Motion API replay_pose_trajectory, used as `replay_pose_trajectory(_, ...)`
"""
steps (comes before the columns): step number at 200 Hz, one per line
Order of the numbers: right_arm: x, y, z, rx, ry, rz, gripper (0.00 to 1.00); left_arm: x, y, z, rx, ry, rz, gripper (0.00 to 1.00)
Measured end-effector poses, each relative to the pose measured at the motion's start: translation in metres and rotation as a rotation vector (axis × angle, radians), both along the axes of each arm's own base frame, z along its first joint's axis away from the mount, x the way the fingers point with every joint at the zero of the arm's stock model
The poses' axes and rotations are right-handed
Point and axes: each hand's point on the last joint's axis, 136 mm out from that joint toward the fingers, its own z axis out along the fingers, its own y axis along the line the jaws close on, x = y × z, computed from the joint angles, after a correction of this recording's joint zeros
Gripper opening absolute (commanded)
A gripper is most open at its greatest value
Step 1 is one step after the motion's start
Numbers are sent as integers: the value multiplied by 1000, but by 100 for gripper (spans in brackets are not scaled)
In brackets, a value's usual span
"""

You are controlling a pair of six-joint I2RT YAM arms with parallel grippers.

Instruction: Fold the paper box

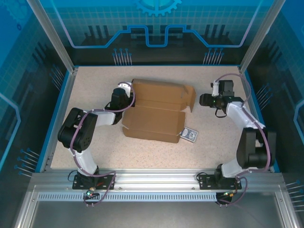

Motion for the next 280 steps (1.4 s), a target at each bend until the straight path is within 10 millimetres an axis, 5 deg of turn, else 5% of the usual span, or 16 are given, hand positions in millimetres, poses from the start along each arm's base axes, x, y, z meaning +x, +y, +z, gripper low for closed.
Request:
replay_pose_trajectory(50, 22, 35, -28, 52, 49, 97, 62, -1, 0, 4, -2, -7, 0, 0)
replay_pose_trajectory(85, 21, 65, -24, 82, 26, 185, 63, -1, 1, 4, -1, -6, 1, 0)
replay_pose_trajectory(280, 24, 122, 5, 91, -180, 527, 57, -1, 1, 4, -2, -6, 0, 0)
